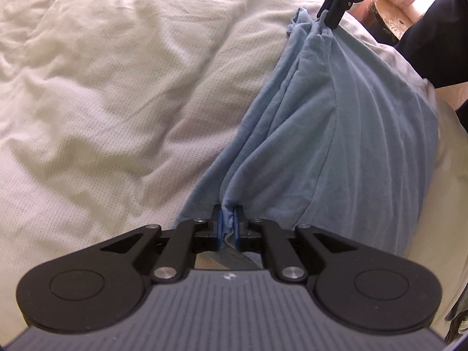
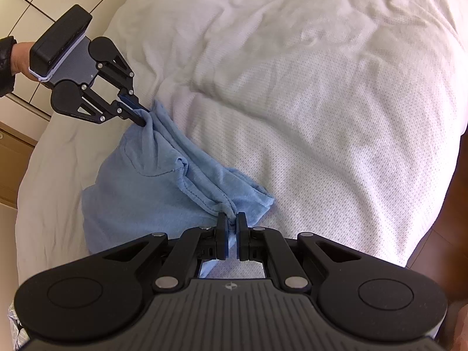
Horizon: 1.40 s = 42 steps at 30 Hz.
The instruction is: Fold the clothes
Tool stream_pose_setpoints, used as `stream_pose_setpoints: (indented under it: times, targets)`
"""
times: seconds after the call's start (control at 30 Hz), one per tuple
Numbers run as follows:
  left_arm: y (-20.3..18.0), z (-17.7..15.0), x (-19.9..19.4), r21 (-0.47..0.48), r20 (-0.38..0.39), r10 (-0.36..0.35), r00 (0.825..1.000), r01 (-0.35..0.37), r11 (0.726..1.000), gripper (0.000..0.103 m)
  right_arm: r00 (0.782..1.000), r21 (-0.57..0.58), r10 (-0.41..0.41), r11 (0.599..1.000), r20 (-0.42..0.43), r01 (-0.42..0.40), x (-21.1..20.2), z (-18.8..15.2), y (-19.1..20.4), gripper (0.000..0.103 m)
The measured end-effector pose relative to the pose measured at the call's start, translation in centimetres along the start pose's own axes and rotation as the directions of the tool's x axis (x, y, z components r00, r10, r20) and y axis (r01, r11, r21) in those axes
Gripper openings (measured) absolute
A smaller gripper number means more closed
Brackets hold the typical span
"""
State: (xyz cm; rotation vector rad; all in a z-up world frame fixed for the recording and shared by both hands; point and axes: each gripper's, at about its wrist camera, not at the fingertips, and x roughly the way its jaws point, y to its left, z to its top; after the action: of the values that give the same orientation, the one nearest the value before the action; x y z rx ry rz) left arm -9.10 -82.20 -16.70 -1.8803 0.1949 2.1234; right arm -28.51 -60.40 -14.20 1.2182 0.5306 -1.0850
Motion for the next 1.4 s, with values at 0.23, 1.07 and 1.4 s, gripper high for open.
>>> stream_pose_setpoints:
  times: [0.23,1.07,1.4]
  targets:
    - [-1.9,-0.6,-2.4,0.026,0.030,0.080,0.996,-0.081,0.996,0.001,1.000,-0.032,-0.002,0.999,0.017,0.003,-1.0,-0.2,0.7,0.004]
    - [-3.6,-2.7,-4.5,-0.503,0.105,0.347,0.932,-0.251,0.827,0.018,0.989,-0.226,-0.073,0.969,0.127,0.100,-3.3,0.1,3.1,0.019]
    - [-4.7,-1.0,0.9,-0.582,0.101,0.357,0.929,-0.235,0.779,0.020,0.998,-0.359,0.033,0.933,0.059,-0.010,4.8,3.3,6.4,0.009]
